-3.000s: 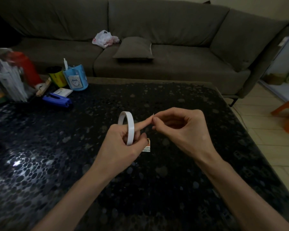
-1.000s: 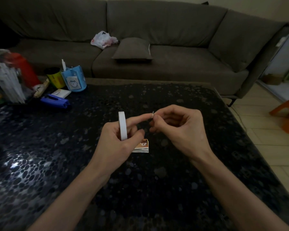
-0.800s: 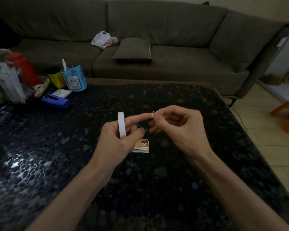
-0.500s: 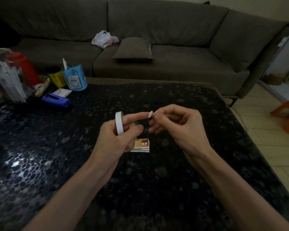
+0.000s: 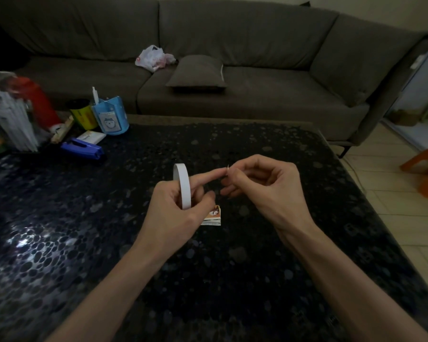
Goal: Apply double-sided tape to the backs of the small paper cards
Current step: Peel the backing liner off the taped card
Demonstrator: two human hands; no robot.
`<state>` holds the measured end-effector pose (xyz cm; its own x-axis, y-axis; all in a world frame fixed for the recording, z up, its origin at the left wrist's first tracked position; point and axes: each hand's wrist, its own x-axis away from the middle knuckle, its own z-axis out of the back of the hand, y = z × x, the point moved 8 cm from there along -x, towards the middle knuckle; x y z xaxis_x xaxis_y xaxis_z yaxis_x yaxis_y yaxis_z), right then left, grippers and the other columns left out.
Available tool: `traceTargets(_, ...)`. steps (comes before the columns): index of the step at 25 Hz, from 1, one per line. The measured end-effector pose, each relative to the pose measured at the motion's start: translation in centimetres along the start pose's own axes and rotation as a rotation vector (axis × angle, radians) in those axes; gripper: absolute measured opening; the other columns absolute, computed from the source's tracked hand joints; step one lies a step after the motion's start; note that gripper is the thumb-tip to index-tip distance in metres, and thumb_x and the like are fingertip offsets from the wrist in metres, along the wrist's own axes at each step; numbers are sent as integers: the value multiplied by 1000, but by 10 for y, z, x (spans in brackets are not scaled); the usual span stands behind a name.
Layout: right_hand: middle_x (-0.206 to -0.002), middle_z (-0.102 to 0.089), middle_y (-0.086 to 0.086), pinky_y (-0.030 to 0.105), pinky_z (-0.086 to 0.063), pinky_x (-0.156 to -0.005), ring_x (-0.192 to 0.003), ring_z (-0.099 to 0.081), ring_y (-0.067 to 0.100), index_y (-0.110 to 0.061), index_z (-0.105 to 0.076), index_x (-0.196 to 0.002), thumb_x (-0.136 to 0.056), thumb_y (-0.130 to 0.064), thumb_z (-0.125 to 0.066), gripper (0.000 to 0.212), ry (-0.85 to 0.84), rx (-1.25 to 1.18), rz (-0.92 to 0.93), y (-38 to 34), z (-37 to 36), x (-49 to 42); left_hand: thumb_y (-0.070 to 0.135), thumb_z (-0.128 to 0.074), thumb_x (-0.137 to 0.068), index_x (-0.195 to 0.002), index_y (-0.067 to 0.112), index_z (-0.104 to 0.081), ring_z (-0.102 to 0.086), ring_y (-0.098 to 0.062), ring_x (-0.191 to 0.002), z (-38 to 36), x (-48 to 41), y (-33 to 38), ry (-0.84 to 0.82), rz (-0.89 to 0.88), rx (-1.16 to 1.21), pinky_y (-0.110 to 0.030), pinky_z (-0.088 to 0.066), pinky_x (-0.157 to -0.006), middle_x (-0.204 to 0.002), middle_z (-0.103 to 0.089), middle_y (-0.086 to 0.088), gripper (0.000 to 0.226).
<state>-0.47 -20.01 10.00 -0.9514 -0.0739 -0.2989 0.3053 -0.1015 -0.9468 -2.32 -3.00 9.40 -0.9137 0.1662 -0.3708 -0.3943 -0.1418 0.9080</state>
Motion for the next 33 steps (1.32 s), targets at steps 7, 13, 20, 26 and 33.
traceTargets(7,-93,-80,9,22,-60,-73,-87,-80,23,-12,-77,-95,-95,-10,-71,6,-4,-186,-136,6,-2,2,0,-63,-98,-122,37,-76,-43,-4,-52,-2,0,-7,-32,39,72,-11,-43,-55,-57,-46,4,46)
traceTargets(13,-96,-80,13,22,-60,-76,-91,-79,22,-10,-79,-99,-94,-18,-72,12,-40,-368,-288,12,-9,4,16,-64,-92,-121,32,-77,-40,-4,-50,-5,-1,-15,-50,119,255,-13,-40,-50,-57,-43,3,36)
traceTargets(20,-94,-78,8,24,-60,-78,-86,-75,17,-7,-76,-108,-100,-14,-65,16,-148,-305,-162,3,-16,3,19,-66,-92,-123,28,-76,-33,-6,-51,-2,1,-24,-52,239,419,-16,-35,-48,-61,-38,0,34)
traceTargets(26,-97,-78,-2,20,-59,-75,-82,-77,13,-11,-77,-109,-93,-12,-76,16,-14,103,92,-16,-6,5,17,-65,-94,-125,30,-75,-37,-5,-52,-1,2,-27,-61,251,393,-16,-40,-50,-60,-42,4,34)
traceTargets(33,-97,-76,-5,26,-62,-79,-86,-76,9,-13,-76,-107,-94,-12,-75,13,20,267,127,-16,-5,7,17,-71,-96,-113,29,-81,-47,-1,-53,3,0,-18,1,151,180,-11,-44,-53,-59,-51,8,23)
